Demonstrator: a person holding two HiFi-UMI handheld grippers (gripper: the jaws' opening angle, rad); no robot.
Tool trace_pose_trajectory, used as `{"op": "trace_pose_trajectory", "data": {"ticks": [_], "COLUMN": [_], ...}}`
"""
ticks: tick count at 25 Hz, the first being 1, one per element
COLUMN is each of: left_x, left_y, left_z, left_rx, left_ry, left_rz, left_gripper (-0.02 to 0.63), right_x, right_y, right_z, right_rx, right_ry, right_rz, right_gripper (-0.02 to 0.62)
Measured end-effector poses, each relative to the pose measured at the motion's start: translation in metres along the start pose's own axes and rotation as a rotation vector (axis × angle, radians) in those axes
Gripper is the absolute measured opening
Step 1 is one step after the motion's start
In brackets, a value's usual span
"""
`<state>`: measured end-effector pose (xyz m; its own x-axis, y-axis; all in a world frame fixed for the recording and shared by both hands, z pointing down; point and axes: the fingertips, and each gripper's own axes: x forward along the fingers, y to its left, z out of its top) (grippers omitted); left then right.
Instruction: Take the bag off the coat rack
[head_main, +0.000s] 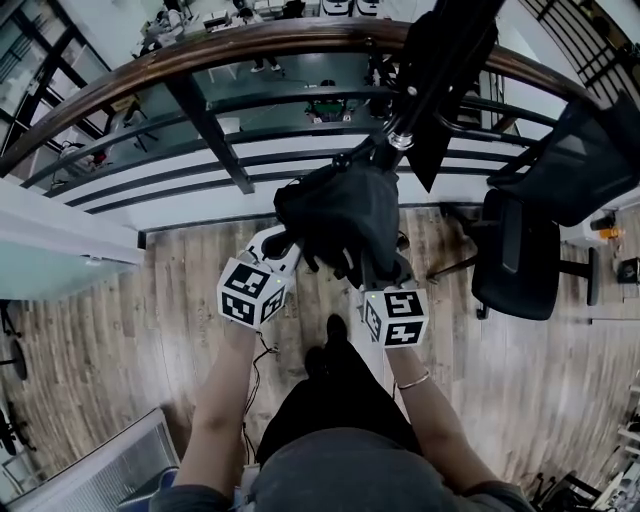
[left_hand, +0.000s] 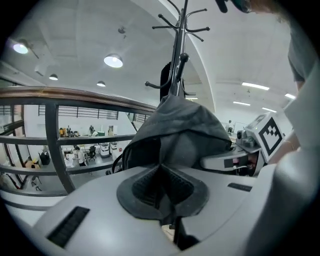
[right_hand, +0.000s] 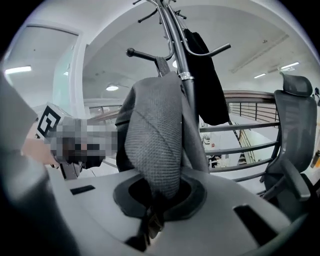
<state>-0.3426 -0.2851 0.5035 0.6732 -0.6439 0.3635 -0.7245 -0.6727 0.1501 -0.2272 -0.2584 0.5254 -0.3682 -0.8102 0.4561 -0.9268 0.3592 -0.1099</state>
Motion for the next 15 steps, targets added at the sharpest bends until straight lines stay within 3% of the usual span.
{"op": "trace_pose_trajectory", "data": {"ticks": [15], "left_x": [-0.062], "left_y": [-0.024], "left_z": [0.044], "left_rx": [-0.048], "left_ry": [-0.143], "left_rz": [0.018], "left_gripper": [0.025], "right_x": [-0.045], "right_y": [0.041], "right_z": [0.040], "right_rx": [-0.166], "right_ry": [-0.087], "right_rz": [-0.007], "right_gripper": [0.011]}}
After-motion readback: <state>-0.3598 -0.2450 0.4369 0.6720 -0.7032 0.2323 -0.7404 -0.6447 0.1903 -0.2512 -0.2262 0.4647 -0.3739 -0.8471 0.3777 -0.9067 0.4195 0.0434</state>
